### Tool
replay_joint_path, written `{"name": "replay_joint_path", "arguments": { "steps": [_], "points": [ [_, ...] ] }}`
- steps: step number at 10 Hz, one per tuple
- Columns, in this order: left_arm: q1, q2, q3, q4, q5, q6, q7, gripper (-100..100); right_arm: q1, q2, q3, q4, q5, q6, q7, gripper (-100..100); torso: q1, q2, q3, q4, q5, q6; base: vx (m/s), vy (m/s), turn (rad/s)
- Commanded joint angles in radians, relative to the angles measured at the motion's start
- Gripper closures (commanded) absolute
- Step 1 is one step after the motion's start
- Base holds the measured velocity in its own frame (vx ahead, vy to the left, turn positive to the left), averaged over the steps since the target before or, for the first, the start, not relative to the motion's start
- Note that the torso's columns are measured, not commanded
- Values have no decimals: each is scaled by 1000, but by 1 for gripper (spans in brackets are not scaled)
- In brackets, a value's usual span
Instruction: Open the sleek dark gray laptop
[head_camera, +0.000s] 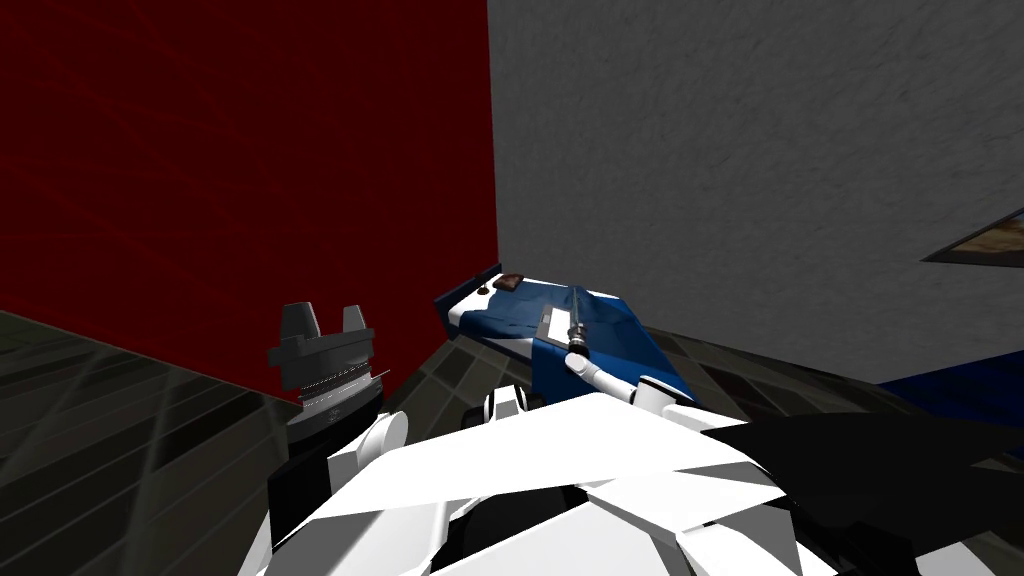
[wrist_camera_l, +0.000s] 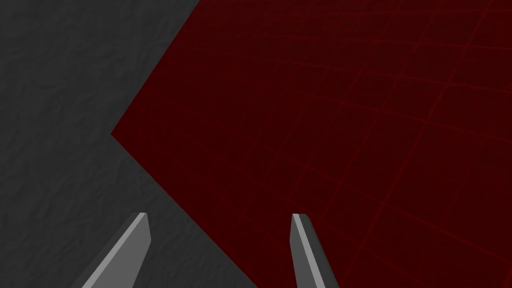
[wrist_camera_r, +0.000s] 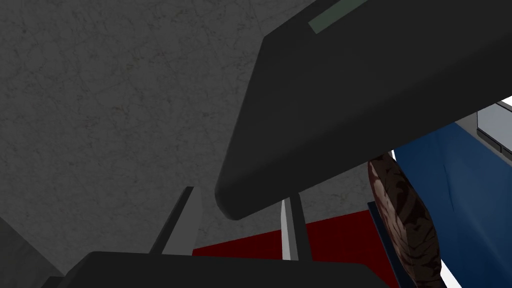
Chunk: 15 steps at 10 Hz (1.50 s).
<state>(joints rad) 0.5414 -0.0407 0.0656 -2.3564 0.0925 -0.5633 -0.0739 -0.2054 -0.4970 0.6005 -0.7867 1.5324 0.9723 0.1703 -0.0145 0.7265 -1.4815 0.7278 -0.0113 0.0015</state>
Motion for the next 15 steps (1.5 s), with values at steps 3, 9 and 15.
{"name": "replay_joint_path", "arguments": {
  "steps": [3,9,15],
  "points": [
    [0,0,0,0,0,0,0,0,15,104,-28,-39,17,40,139,100,1,-3,-2,-1,1,0,12,-58,5],
    [0,0,0,0,0,0,0,0,17,164,-42,-60,28,65,307,100,2,1,0,0,3,3,9,-46,7],
    [0,0,0,0,0,0,0,0,23,268,-70,-103,50,113,448,100,4,4,1,2,5,2,11,-50,-3]
  ]
}}
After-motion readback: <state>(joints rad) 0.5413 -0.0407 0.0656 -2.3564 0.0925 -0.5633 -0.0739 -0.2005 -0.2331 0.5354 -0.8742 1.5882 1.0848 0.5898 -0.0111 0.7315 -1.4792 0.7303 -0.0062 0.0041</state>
